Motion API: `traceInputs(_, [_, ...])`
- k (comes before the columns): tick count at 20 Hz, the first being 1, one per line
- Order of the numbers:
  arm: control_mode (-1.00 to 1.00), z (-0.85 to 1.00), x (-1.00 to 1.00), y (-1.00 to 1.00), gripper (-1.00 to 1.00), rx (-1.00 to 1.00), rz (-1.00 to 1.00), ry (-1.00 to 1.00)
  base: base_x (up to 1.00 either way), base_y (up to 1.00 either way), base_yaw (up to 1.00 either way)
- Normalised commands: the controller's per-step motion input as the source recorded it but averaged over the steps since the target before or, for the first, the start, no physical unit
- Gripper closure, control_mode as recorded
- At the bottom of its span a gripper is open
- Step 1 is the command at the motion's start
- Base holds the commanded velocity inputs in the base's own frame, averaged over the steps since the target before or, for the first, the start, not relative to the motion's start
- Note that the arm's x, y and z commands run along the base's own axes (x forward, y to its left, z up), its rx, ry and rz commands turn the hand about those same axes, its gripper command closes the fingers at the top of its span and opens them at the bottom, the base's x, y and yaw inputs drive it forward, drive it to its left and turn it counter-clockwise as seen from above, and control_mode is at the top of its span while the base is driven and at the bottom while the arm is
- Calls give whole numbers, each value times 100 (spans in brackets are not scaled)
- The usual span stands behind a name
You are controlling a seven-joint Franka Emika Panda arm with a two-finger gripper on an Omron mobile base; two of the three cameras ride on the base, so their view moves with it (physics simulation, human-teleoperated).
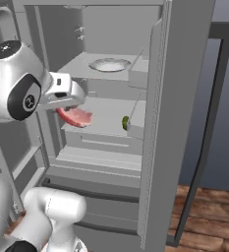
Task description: Transport the steak from the fridge to the microwave and turn on the microwave.
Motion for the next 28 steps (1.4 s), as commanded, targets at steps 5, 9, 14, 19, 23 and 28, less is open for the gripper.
traceInputs(5, [-100,-36,-77,0,100,-5,-1,1,0,0,0])
traceInputs(9, [-100,-4,-70,0,100,0,0,-2,0,0,0])
traceInputs(14, [-100,0,-18,0,100,0,0,-2,0,0,0])
traceInputs(19, [-100,0,0,0,100,0,0,0,0,0,0])
traceInputs(23, [-100,0,-6,0,100,0,0,0,0,0,0])
traceInputs(28, [100,0,0,0,100,0,0,0,-56,1,-12])
